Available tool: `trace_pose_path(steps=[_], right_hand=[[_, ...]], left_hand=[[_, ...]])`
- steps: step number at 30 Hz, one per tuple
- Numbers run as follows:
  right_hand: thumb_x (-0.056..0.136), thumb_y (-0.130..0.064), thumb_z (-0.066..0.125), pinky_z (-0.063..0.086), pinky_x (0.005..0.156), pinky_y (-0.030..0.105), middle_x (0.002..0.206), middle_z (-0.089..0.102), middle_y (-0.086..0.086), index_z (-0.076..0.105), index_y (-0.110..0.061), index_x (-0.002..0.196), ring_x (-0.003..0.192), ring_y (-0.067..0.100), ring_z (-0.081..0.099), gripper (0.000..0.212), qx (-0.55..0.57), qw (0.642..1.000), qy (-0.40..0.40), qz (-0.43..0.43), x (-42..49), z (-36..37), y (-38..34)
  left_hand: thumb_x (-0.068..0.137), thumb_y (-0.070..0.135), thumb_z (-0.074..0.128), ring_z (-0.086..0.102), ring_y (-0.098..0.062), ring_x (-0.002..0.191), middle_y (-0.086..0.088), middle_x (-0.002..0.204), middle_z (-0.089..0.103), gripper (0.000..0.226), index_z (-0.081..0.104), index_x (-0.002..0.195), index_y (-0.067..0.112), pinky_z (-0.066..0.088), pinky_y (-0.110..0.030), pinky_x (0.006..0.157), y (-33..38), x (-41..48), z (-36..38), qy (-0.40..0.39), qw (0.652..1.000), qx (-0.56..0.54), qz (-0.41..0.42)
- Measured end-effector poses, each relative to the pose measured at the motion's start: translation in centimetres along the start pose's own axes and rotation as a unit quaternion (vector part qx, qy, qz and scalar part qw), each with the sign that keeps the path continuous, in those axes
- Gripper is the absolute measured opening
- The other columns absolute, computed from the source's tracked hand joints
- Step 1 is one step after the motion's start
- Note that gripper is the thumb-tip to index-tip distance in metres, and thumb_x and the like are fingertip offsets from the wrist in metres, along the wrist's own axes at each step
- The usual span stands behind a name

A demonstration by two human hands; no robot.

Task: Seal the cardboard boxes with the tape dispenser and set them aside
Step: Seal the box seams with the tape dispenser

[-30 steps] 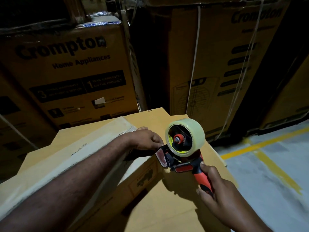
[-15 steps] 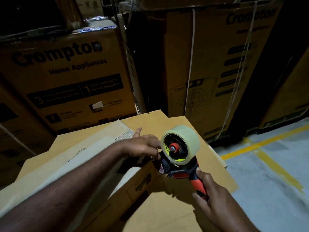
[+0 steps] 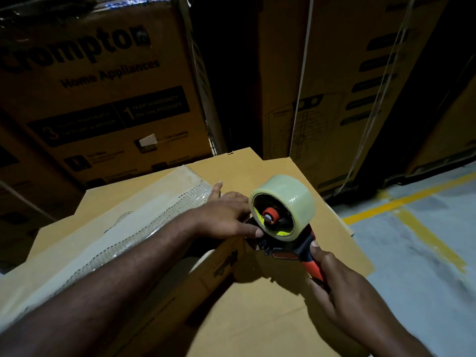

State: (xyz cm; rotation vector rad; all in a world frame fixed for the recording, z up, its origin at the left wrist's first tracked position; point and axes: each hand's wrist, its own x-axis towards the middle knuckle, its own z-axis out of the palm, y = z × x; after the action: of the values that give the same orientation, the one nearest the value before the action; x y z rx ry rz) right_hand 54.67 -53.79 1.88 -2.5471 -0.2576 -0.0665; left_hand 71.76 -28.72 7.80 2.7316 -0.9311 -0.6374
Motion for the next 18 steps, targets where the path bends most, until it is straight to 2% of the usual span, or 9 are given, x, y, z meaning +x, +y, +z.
trace_pose_path(steps=[3,7,10,12,14,16,18], right_hand=[[0.082,-0.03,0.078,0.042,0.052,0.024,0.11,0.065,-0.007,0.029,-0.032,0.147,0.075,0.021,0.068,0.081,-0.041,0.998,0.017,-0.033,-0.1,-0.1,0.3],[0.09,-0.035,0.067,0.042,0.061,0.026,0.115,0.061,-0.014,0.016,-0.047,0.144,0.083,0.018,0.067,0.075,-0.023,0.999,0.024,-0.02,-0.4,0.3,0.8],[0.093,-0.041,0.065,0.042,0.062,0.016,0.109,0.056,-0.021,0.014,-0.065,0.128,0.085,0.003,0.061,0.066,0.09,0.996,0.005,0.02,-0.6,1.2,0.7],[0.093,-0.043,0.064,0.048,0.063,0.016,0.107,0.058,-0.019,0.014,-0.072,0.119,0.084,0.001,0.061,0.064,0.142,0.989,-0.003,0.04,-0.9,1.7,0.8],[0.093,-0.043,0.063,0.046,0.065,0.017,0.115,0.058,-0.017,0.015,-0.067,0.124,0.091,0.003,0.062,0.062,0.124,0.992,-0.002,0.033,-1.2,1.5,1.1],[0.093,-0.041,0.064,0.042,0.068,0.021,0.123,0.059,-0.012,0.017,-0.054,0.137,0.099,0.014,0.064,0.066,0.058,0.998,0.006,0.012,-1.3,1.2,1.7],[0.09,-0.037,0.065,0.044,0.065,0.023,0.121,0.063,-0.007,0.022,-0.04,0.146,0.094,0.017,0.066,0.071,0.01,0.999,0.024,-0.023,-1.4,1.2,2.3]], left_hand=[[0.093,0.063,0.056,0.009,-0.007,0.152,0.01,0.16,0.037,0.061,0.046,0.148,0.038,-0.025,-0.055,0.117,0.6,-0.1,-0.3,-0.005,1.0,-0.004,-0.01],[0.092,0.062,0.059,0.012,-0.008,0.151,0.006,0.157,0.04,0.065,0.042,0.149,0.039,-0.023,-0.055,0.118,1.2,-0.5,-0.3,0.001,1.0,0.004,-0.023],[0.091,0.068,0.054,0.018,-0.01,0.15,0.01,0.155,0.043,0.067,0.043,0.149,0.036,-0.021,-0.057,0.118,1.6,-0.5,-0.3,0.003,0.999,0.025,-0.027],[0.09,0.074,0.049,0.021,-0.012,0.15,0.011,0.153,0.045,0.072,0.044,0.149,0.033,-0.02,-0.06,0.118,1.8,-0.4,-0.2,0.0,0.999,0.042,-0.029],[0.089,0.075,0.05,0.023,-0.013,0.149,0.01,0.15,0.047,0.072,0.046,0.147,0.032,-0.02,-0.061,0.117,2.1,-0.2,0.0,0.002,0.998,0.051,-0.03],[0.089,0.071,0.054,0.023,-0.014,0.148,0.008,0.15,0.048,0.07,0.046,0.147,0.033,-0.021,-0.06,0.117,2.6,-0.2,0.2,0.005,0.998,0.055,-0.028],[0.089,0.067,0.058,0.023,-0.015,0.148,0.007,0.149,0.048,0.066,0.046,0.146,0.034,-0.021,-0.06,0.117,3.1,-0.3,0.3,0.015,0.998,0.058,-0.027]])
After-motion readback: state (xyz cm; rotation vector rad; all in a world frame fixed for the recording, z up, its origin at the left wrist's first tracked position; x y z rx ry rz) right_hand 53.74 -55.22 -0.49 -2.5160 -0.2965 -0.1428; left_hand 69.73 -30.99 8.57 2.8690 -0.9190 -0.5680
